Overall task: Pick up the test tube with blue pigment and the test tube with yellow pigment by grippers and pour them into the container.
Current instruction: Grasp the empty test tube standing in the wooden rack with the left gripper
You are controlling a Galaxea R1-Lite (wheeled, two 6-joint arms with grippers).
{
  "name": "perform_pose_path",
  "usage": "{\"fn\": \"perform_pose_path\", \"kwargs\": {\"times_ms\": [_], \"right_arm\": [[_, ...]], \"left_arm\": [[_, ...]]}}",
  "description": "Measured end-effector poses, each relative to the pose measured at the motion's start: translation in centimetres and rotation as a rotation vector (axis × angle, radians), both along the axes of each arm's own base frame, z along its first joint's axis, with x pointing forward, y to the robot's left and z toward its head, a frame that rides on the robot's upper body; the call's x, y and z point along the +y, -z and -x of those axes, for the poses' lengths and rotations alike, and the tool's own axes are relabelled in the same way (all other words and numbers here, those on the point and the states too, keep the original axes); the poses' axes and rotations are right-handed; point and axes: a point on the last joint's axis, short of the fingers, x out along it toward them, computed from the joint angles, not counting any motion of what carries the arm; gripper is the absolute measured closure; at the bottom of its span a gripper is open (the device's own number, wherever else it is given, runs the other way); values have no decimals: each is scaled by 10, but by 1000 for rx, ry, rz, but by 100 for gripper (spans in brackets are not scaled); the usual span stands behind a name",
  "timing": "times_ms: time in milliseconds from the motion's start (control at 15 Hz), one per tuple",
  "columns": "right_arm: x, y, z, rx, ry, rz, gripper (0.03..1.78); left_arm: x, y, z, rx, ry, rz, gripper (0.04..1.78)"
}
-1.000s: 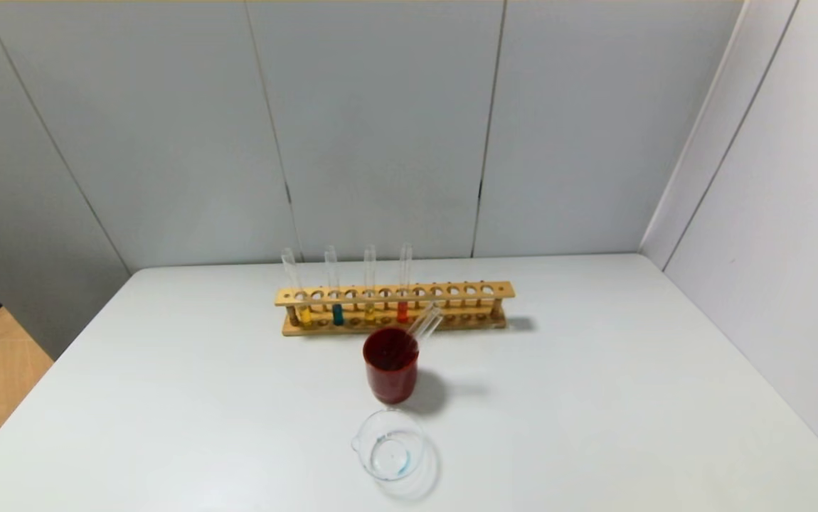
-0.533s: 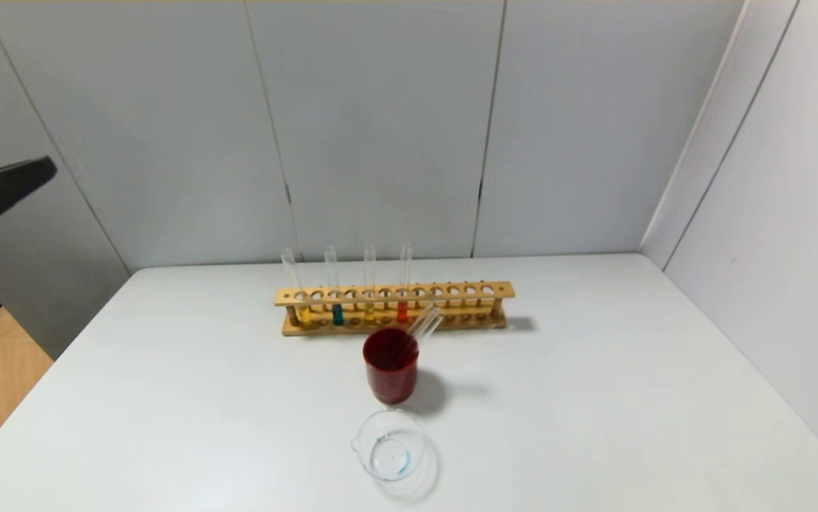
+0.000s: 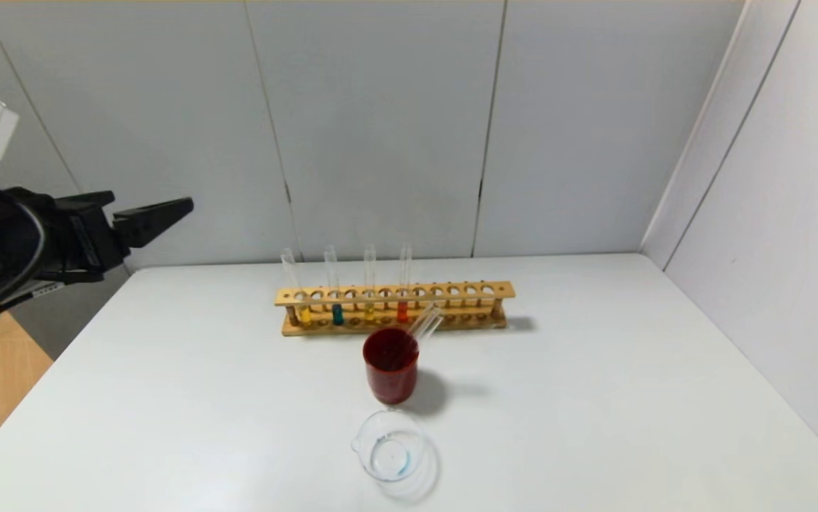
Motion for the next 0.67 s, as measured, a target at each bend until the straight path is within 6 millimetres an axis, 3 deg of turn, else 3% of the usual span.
{"fn": "perform_pose_path", "kwargs": {"times_ms": [333, 667], "right_arm": [[0, 0, 0, 0, 0, 0, 6], [0, 0, 0, 0, 0, 0, 6]], "left_arm": [[0, 39, -52, 16, 97, -3, 7], [4, 72, -89, 14, 140, -9, 7]]}}
